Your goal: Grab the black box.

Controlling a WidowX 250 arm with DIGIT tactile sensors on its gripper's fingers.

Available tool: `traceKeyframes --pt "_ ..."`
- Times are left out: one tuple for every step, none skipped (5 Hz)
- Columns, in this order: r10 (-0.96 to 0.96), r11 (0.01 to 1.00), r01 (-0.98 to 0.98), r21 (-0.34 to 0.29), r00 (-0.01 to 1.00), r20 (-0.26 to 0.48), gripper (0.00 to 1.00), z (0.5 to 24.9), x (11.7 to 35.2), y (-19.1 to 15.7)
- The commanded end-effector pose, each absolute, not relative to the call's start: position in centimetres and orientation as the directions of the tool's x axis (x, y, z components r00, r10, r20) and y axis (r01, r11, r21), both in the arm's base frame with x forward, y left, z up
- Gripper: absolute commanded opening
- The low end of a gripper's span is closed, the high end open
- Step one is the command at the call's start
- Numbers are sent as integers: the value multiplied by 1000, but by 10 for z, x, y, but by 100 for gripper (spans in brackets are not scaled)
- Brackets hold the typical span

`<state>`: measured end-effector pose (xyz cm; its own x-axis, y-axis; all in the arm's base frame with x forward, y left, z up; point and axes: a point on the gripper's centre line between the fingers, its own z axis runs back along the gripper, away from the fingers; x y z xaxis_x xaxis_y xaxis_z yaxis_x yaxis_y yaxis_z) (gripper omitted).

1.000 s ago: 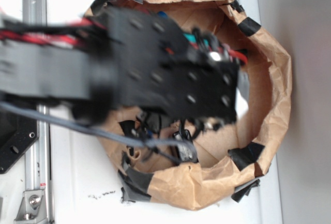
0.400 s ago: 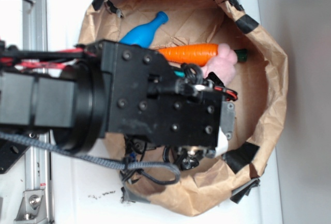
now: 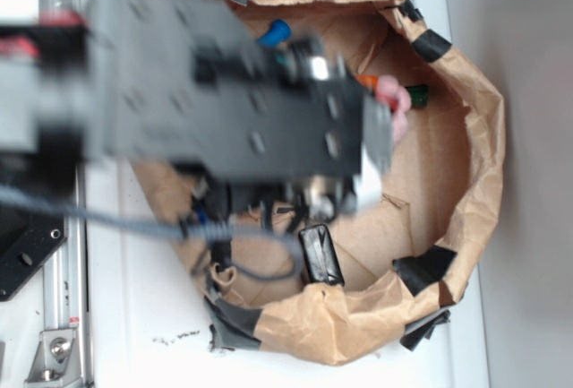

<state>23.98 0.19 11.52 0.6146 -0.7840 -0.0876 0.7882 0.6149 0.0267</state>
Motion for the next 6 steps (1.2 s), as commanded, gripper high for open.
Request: traceKeyframes --pt "-820 572 820 21 572 5 100 126 247 3" --pt "-864 501 865 16 498 76 100 106 257 -5" --pt "-866 494 869 9 491 95 100 94 270 -11" --pt "-872 487 873 14 485 64 100 82 279 -13" --pt "-888 453 891 -20 454 70 100 72 283 -21" --pt "-919 383 923 -37 384 84 100 83 269 -41"
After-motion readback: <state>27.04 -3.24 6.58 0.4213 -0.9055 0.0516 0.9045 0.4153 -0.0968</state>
